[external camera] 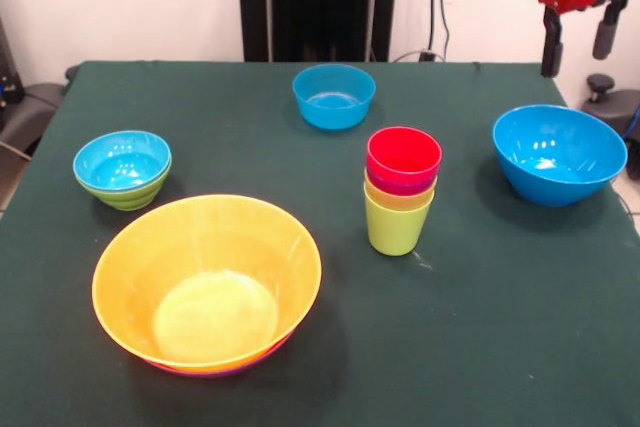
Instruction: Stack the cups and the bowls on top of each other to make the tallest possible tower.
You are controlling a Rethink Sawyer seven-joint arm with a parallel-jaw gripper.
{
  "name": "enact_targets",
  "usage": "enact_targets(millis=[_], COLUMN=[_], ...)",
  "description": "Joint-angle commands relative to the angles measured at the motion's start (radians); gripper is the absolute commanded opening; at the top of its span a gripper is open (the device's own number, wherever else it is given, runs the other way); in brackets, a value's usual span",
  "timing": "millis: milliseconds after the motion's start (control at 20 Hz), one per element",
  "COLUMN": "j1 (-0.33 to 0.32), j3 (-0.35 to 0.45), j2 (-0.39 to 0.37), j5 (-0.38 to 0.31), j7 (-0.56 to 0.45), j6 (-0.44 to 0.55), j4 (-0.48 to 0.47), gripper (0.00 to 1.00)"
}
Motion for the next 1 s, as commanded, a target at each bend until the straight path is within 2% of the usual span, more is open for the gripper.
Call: enact_targets(millis=[50, 400, 1000], j1=[0.0, -0.043, -0.052], j3=[-0.111, -0.088, -0.099], j2=[-0.003, 0.038, 0.059], j5=[-0.035, 0.064, 0.087], j7=[0.065, 0.067, 0.054], j6=[0.108, 0.083, 0.042], j4=[-0.024, 0.019, 0.032], gripper=[1.0, 1.0, 1.0])
